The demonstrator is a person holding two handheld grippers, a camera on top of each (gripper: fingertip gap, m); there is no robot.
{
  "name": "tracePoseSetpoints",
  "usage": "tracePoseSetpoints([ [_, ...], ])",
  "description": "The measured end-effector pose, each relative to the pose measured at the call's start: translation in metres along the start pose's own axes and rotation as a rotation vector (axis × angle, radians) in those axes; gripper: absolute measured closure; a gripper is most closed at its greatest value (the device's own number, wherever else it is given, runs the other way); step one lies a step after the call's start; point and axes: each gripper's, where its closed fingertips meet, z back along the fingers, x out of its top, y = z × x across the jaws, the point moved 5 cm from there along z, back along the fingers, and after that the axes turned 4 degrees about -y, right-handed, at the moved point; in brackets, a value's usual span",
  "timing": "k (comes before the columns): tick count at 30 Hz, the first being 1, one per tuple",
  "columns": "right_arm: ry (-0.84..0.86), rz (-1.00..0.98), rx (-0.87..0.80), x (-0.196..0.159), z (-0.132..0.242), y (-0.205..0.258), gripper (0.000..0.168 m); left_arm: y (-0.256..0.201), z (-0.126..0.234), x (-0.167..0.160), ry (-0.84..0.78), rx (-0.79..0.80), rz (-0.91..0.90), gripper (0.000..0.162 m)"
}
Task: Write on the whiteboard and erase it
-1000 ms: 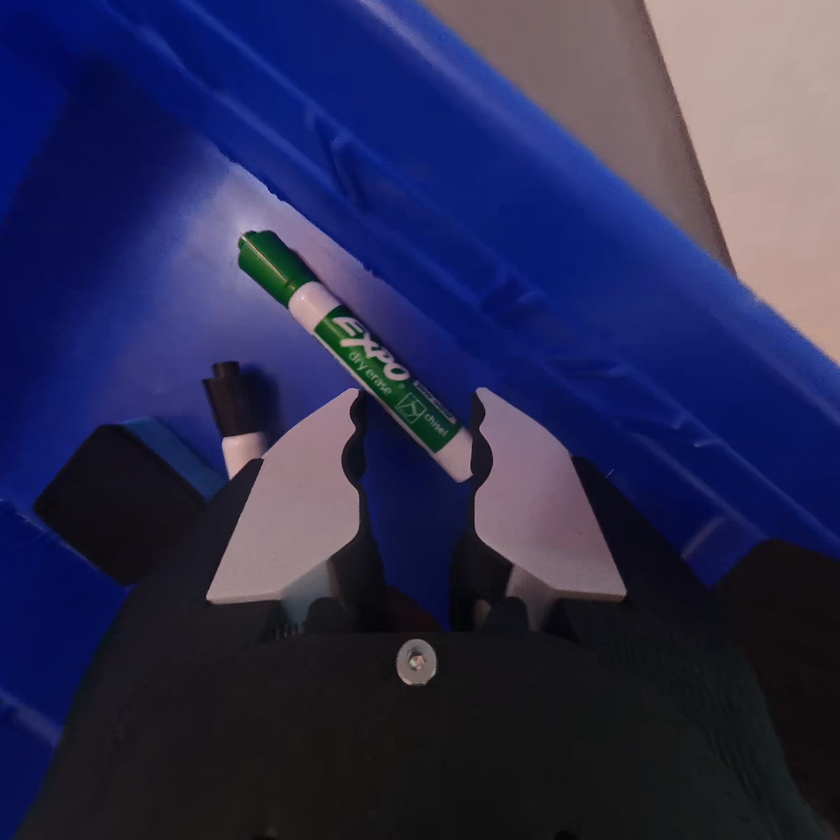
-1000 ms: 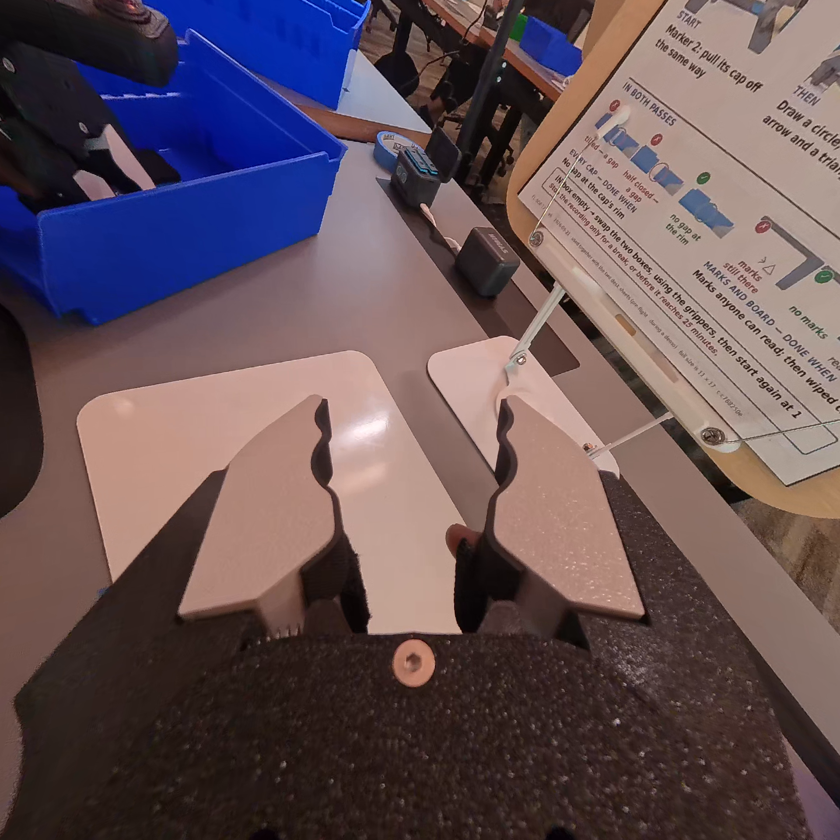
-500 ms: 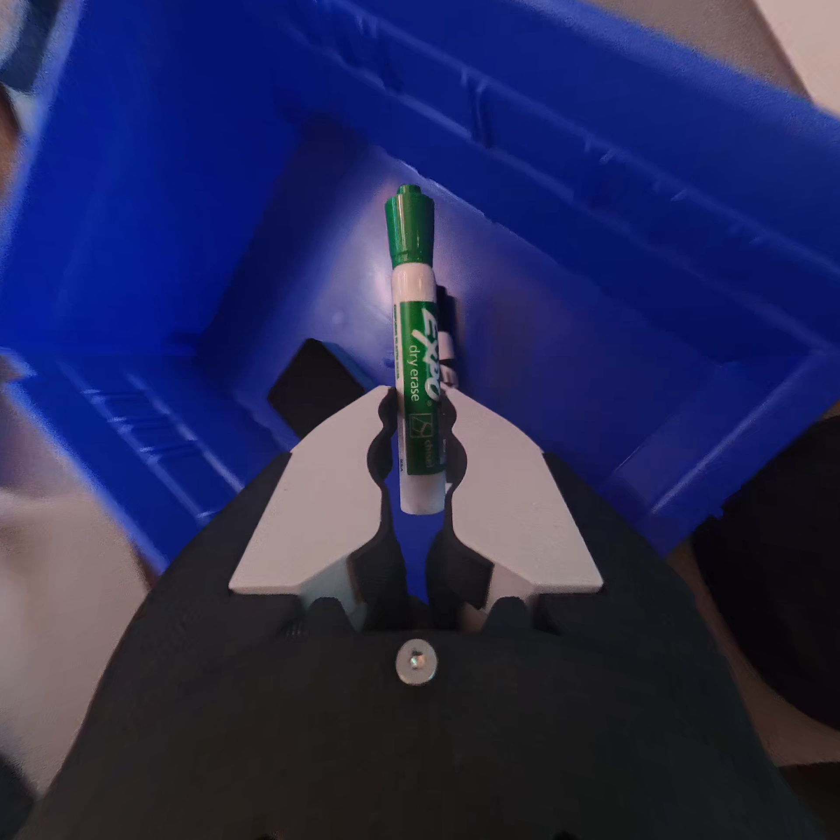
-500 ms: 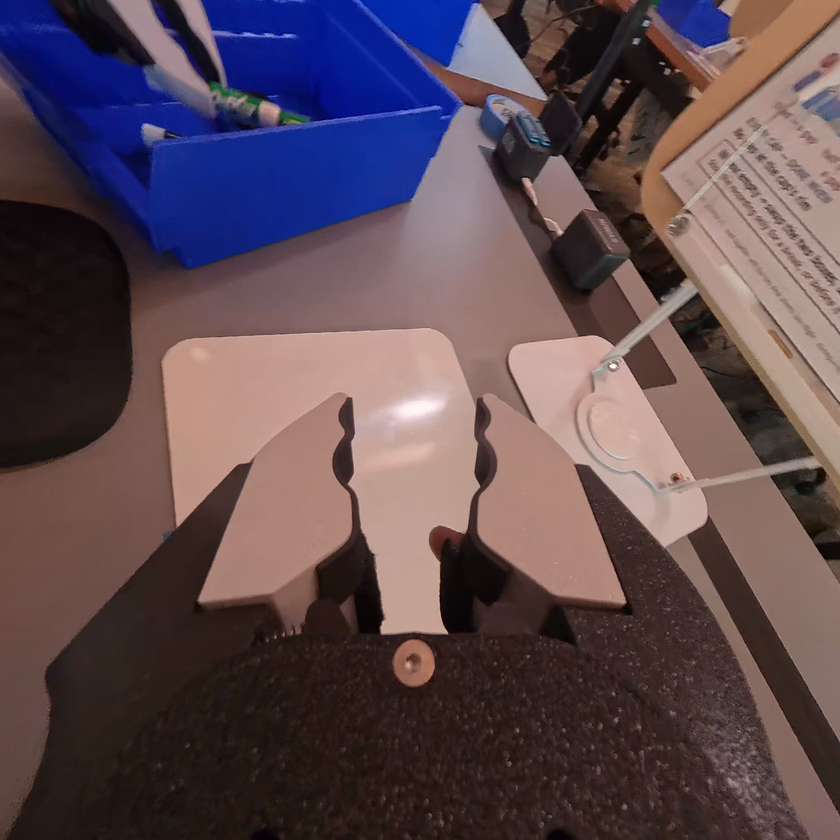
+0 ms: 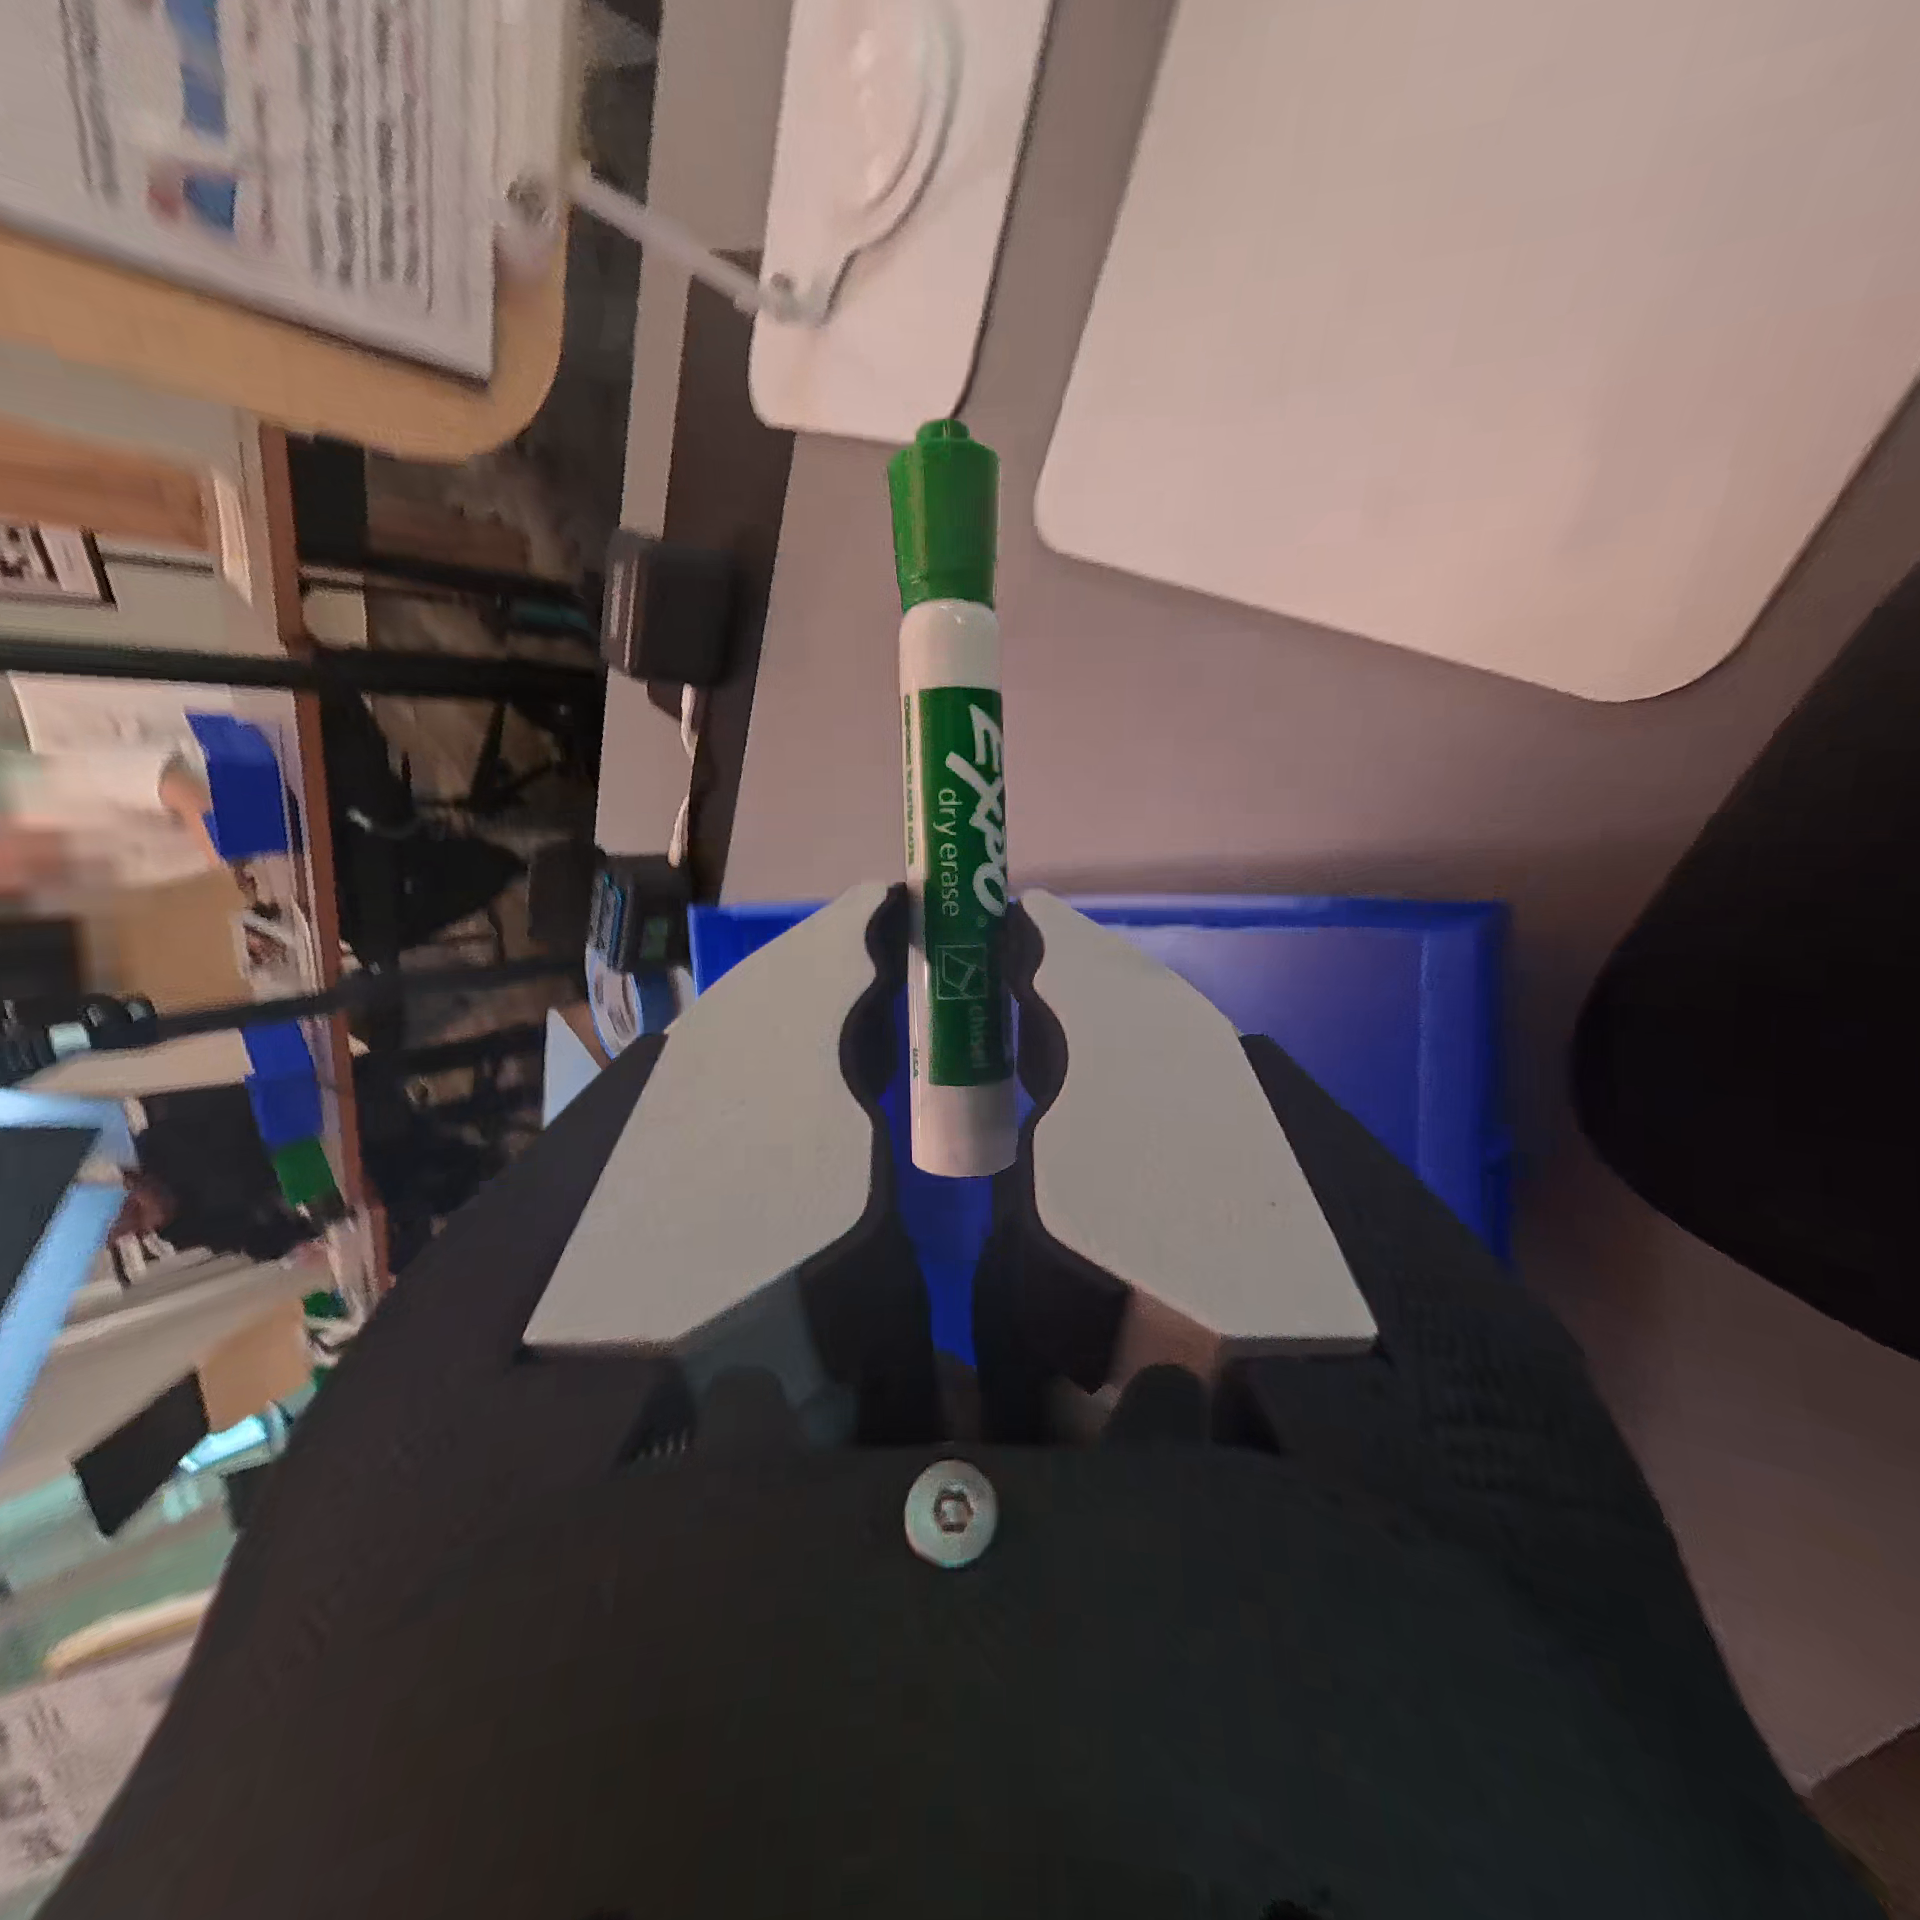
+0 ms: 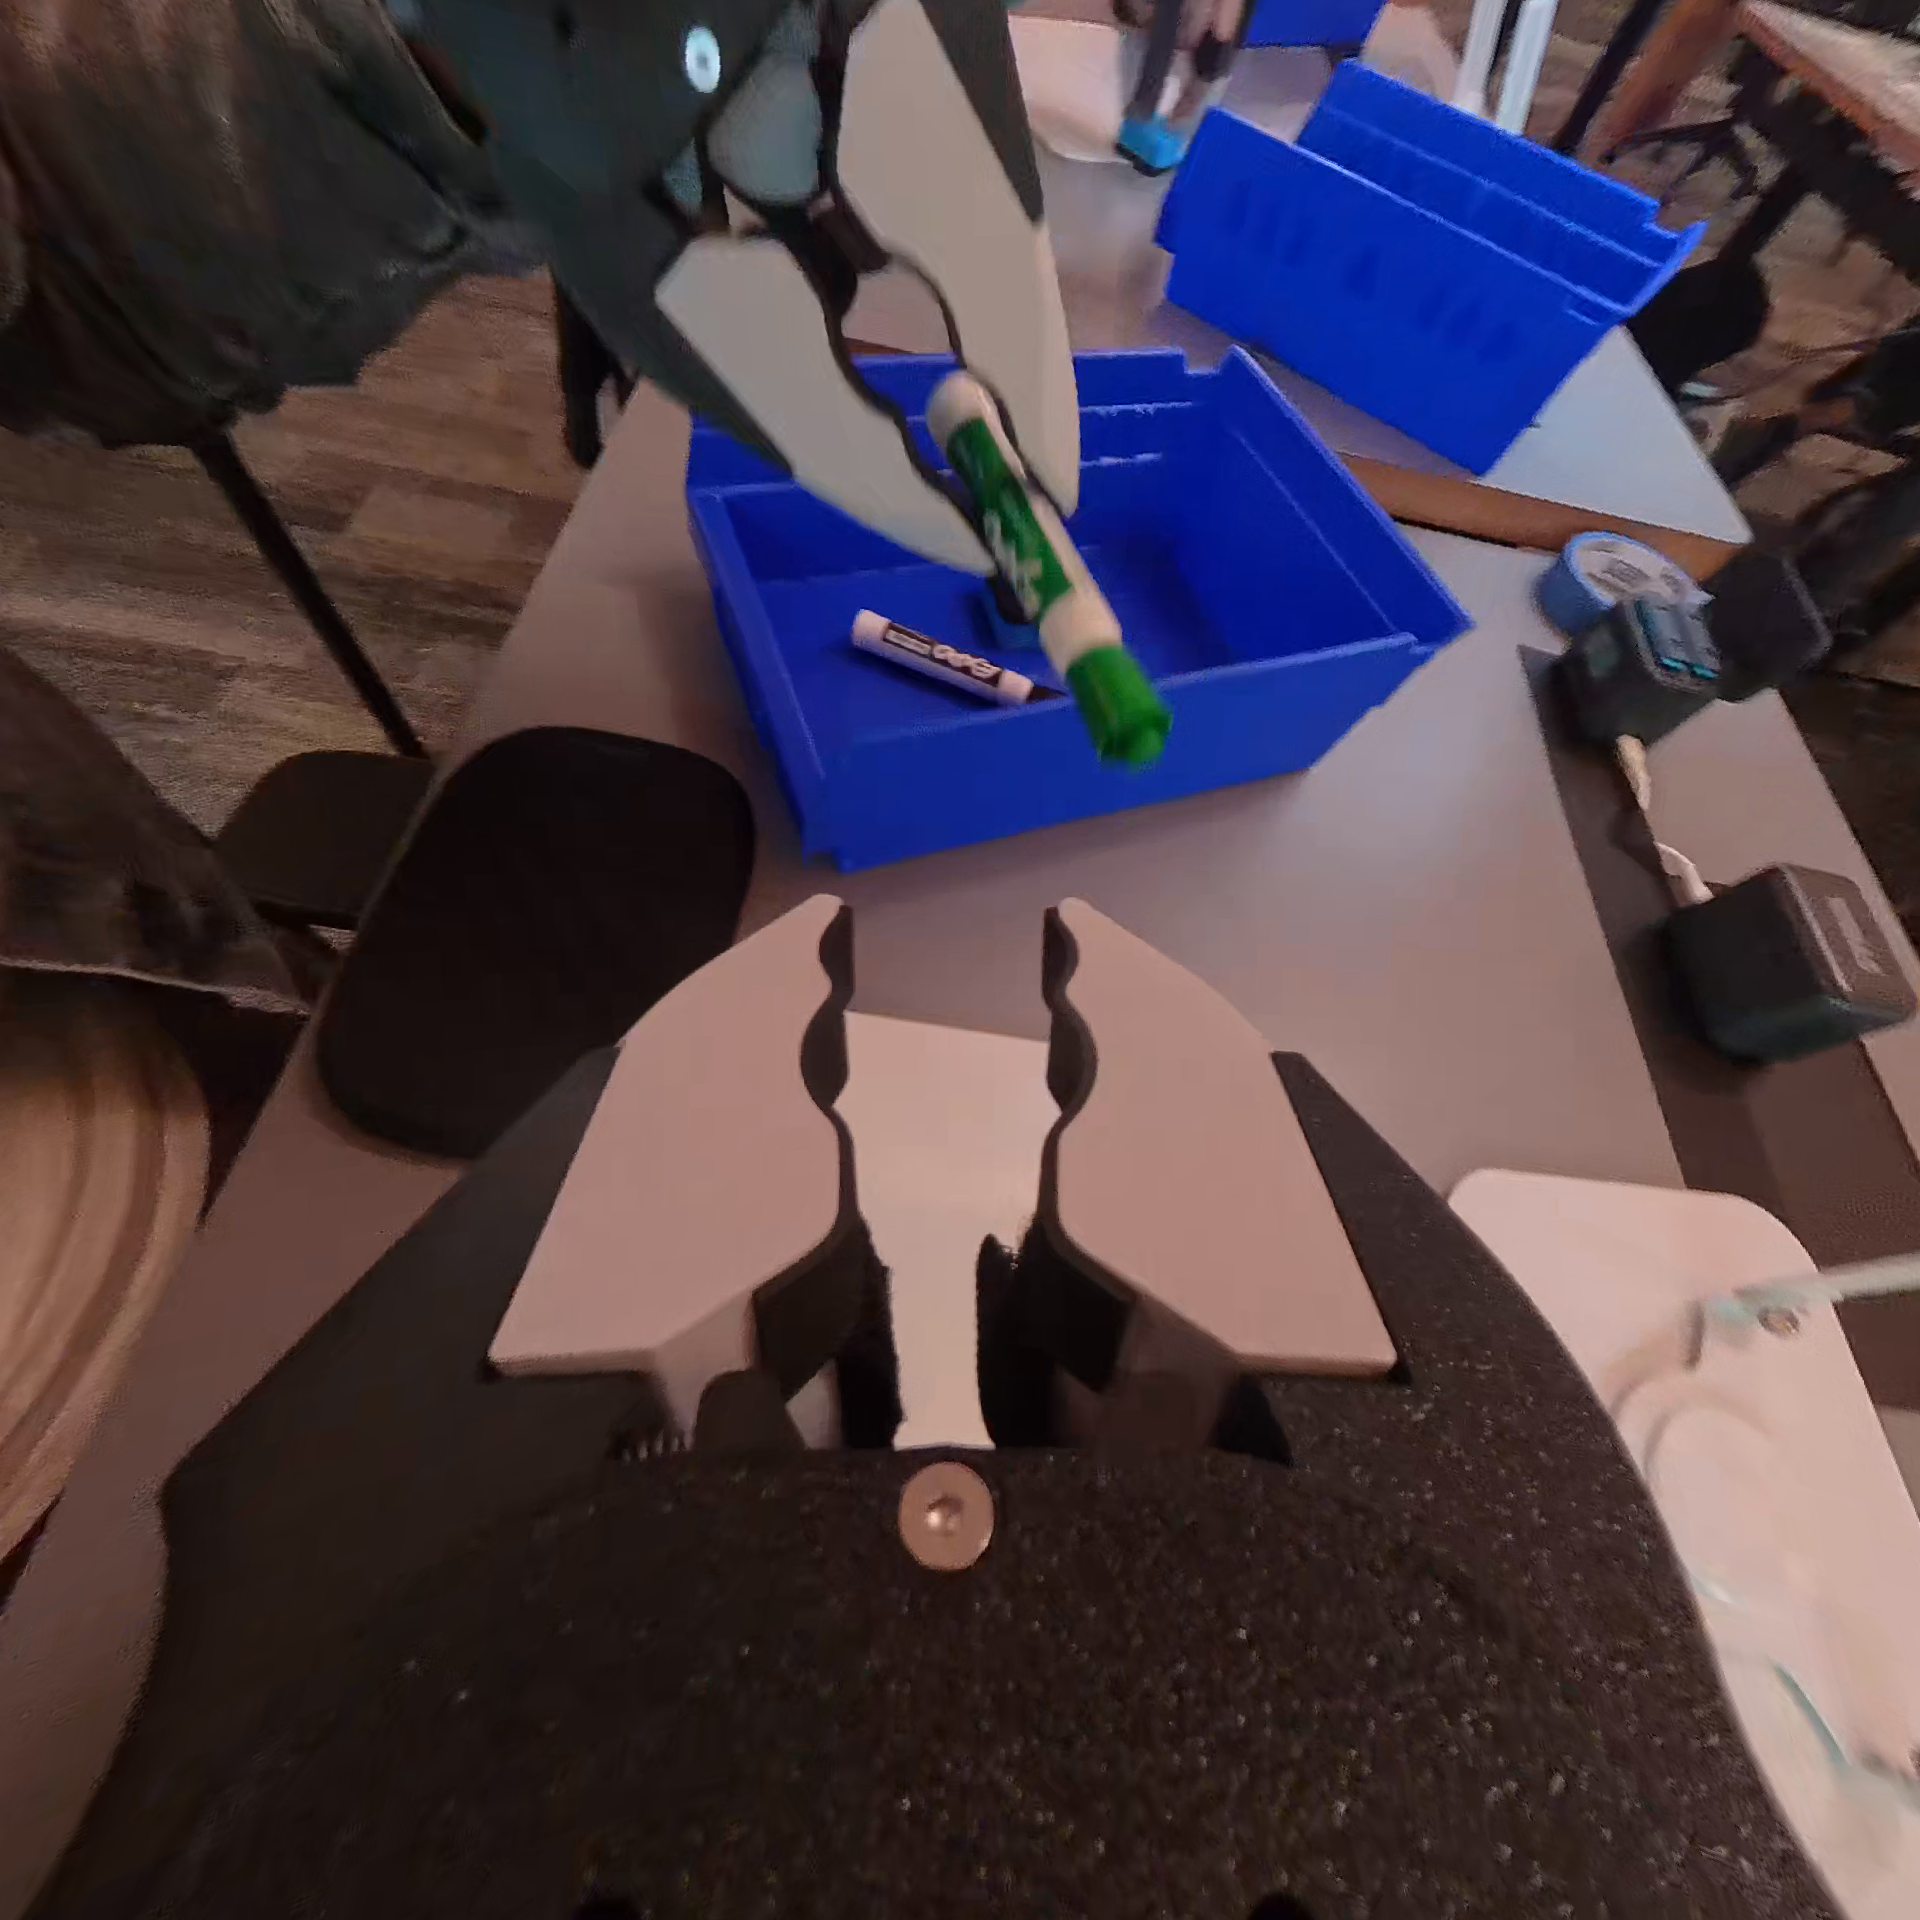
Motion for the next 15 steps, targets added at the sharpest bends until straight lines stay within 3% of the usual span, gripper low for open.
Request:
tracePoseSetpoints([
  [2, 0.034, 0.042, 0.013, 0.010, -0.011, -0.002, 0.136, -0.009, -0.003, 0.018, -0.026, -0.044, -0.072, 0.144],
  [7, 0.218, 0.106, 0.056, 0.001, -0.042, 0.000, 0.121, -0.025, -0.008, 0.048, -0.064, -0.094, -0.220, 0.143],
  [8, 0.246, 0.093, 0.080, -0.004, -0.046, 0.001, 0.124, -0.028, -0.009, 0.053, -0.069, -0.108, -0.244, 0.143],
  [10, 0.263, 0.067, 0.128, -0.012, -0.051, 0.006, 0.148, -0.035, -0.010, 0.059, -0.076, -0.136, -0.292, 0.143],
  [13, 0.228, -0.002, 0.126, -0.018, -0.047, 0.006, 0.149, -0.037, -0.012, 0.063, -0.121, -0.132, -0.278, 0.143],
  [15, 0.116, -0.079, 0.102, -0.017, -0.038, 0.001, 0.149, -0.027, -0.009, 0.065, -0.243, -0.047, -0.160, 0.137],
])
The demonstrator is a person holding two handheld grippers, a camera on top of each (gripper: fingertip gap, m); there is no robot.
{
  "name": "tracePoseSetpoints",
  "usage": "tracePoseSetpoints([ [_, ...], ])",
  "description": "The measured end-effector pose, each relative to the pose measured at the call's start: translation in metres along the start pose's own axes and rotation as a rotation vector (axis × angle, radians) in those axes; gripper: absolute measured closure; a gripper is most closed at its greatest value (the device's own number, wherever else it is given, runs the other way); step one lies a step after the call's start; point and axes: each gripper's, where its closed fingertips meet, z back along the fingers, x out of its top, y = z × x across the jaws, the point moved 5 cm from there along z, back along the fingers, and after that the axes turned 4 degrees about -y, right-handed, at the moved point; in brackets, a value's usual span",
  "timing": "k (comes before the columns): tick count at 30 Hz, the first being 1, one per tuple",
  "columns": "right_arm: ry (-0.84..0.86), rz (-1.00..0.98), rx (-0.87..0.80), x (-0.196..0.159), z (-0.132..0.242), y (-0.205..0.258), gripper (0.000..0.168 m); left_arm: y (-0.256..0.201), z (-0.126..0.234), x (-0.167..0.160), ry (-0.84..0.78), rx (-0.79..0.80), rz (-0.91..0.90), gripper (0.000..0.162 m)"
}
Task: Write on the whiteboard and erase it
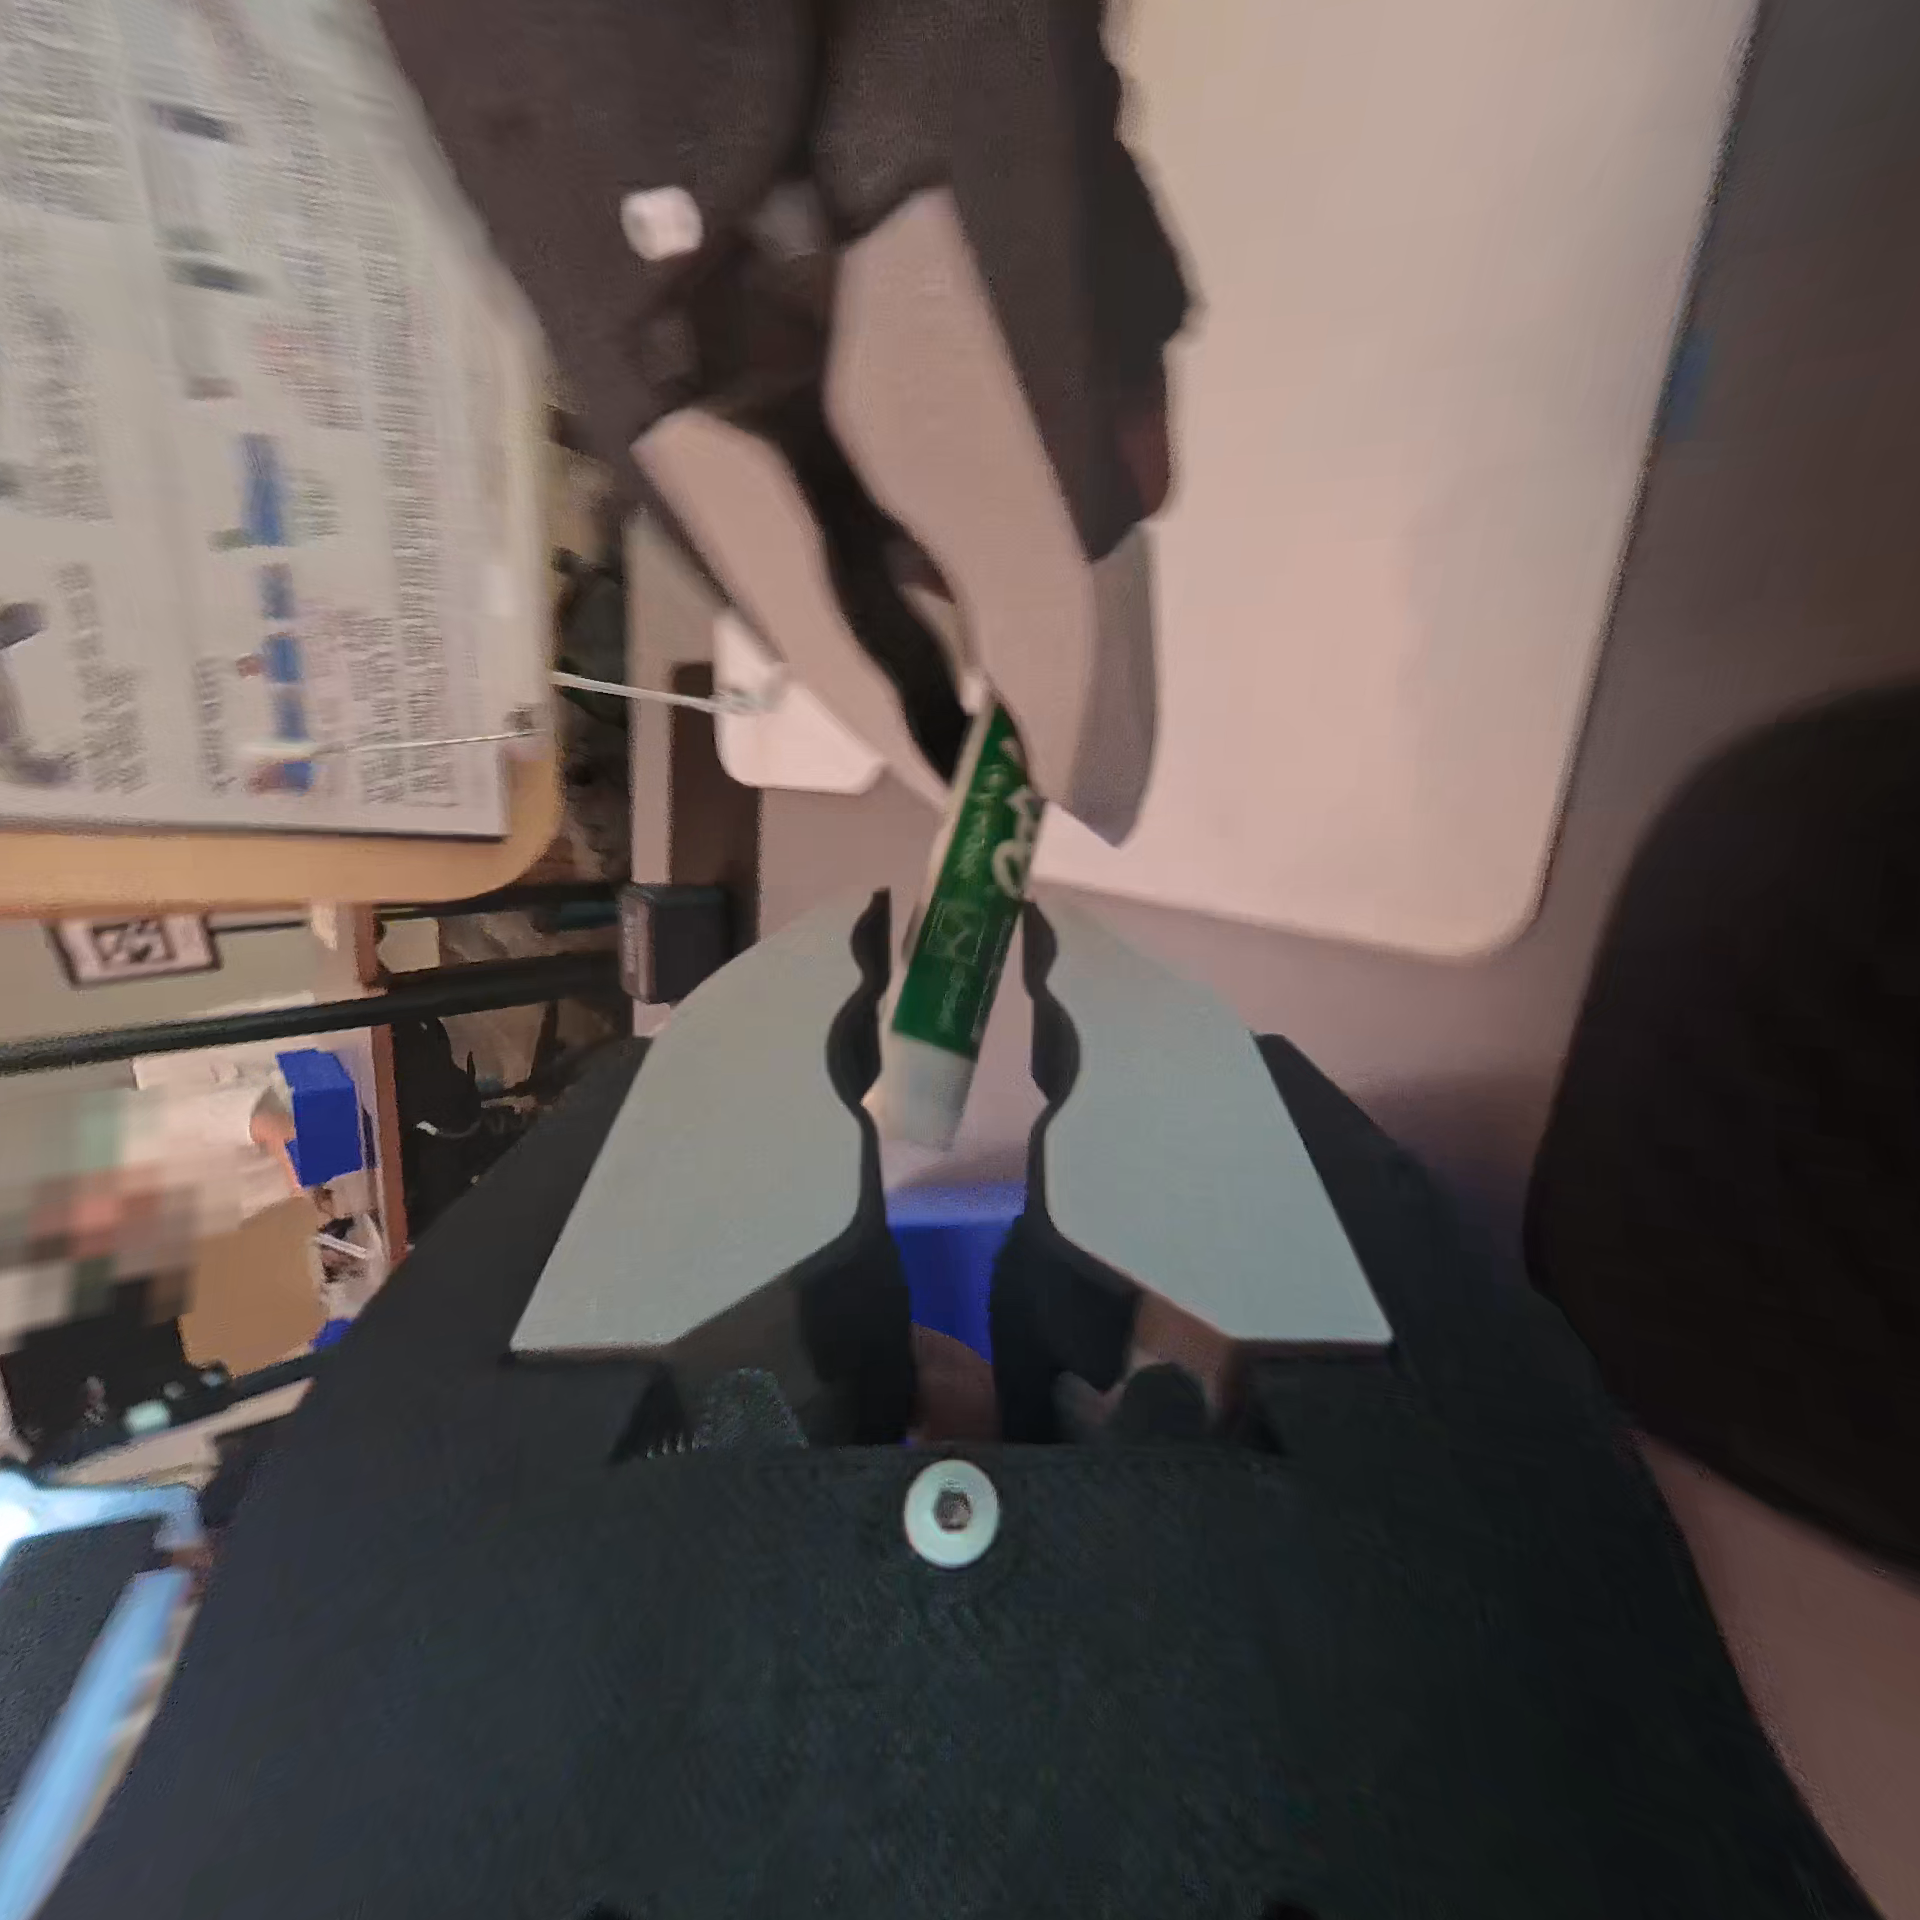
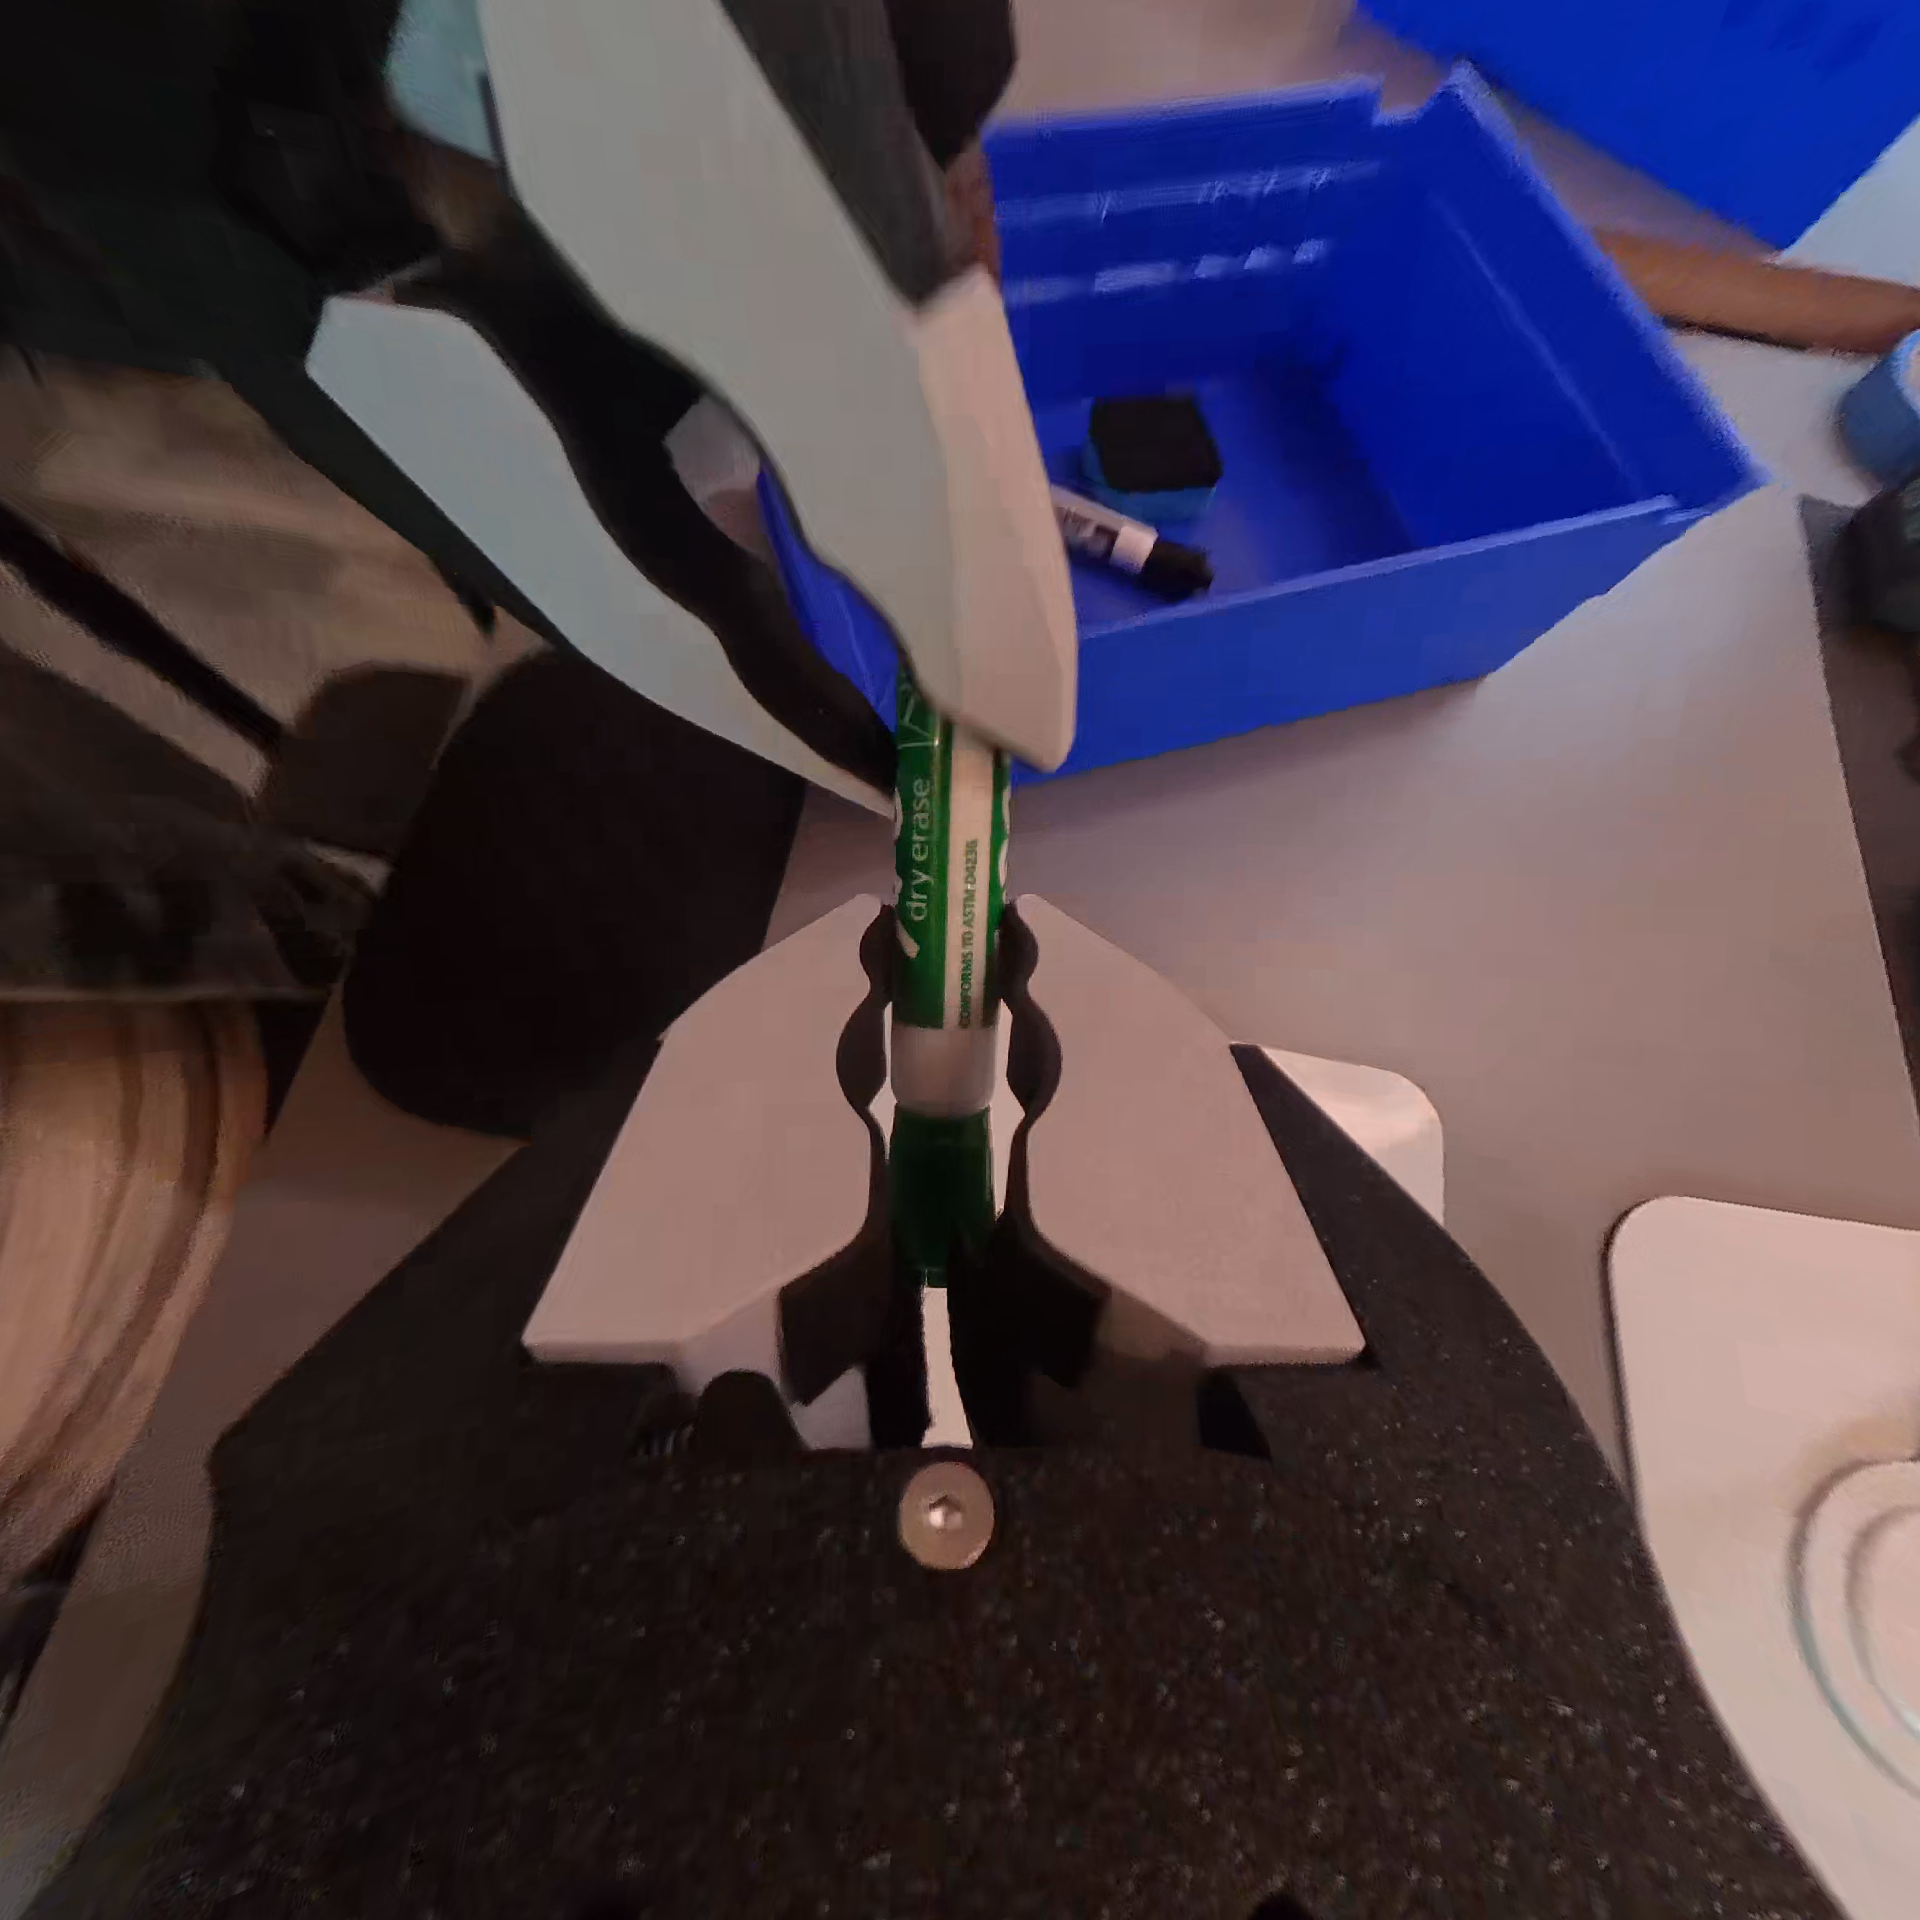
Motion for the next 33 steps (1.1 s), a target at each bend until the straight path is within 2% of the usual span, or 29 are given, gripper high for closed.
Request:
tracePoseSetpoints([
  [2, -0.183, -0.108, -0.003, 0.004, 0.016, -0.007, 0.149, 0.019, 0.009, 0.002, -0.209, 0.191, 0.234, 0.121],
  [4, -0.421, -0.246, 0.020, 0.010, 0.033, -0.014, 0.149, 0.028, 0.018, 0.004, -0.517, 0.320, 0.603, 0.110],
  [6, -0.674, -0.385, 0.070, 0.017, 0.049, -0.019, 0.149, 0.021, 0.017, 0.008, -0.791, 0.300, 0.921, 0.108],
  [8, -0.839, -0.497, 0.123, 0.019, 0.058, -0.020, 0.149, 0.009, 0.003, 0.017, -0.900, 0.274, 1.051, 0.108],
  [12, -0.974, -0.570, 0.151, 0.014, 0.062, -0.015, 0.149, -0.014, -0.035, 0.046, -0.828, 0.195, 1.024, 0.109],
  [18, -0.984, -0.507, 0.091, 0.011, 0.062, -0.009, 0.149, -0.016, -0.045, 0.057, -0.832, 0.151, 0.993, 0.120],
  [21, -0.946, -0.445, 0.098, 0.009, 0.059, -0.004, 0.149, -0.020, -0.043, 0.057, -0.929, 0.050, 1.023, 0.124],
  [26, -0.892, -0.387, 0.272, 0.009, 0.049, 0.014, 0.149, -0.018, -0.037, 0.052, -1.168, -0.275, 1.198, 0.123],
  [28, -0.871, -0.342, 0.283, 0.009, 0.044, 0.020, 0.149, -0.018, -0.033, 0.053, -1.255, -0.376, 1.228, 0.131],
  [29, -0.865, -0.322, 0.287, 0.010, 0.041, 0.023, 0.149, -0.018, -0.035, 0.052, -1.258, -0.383, 1.244, 0.140],
  [31, -0.868, -0.302, 0.285, 0.009, 0.039, 0.025, 0.149, -0.021, -0.034, 0.050, -1.259, -0.365, 1.197, 0.141],
  [33, -0.859, -0.300, 0.287, 0.005, 0.039, 0.024, 0.149, -0.024, -0.034, 0.048, -1.186, -0.352, 1.146, 0.143],
])
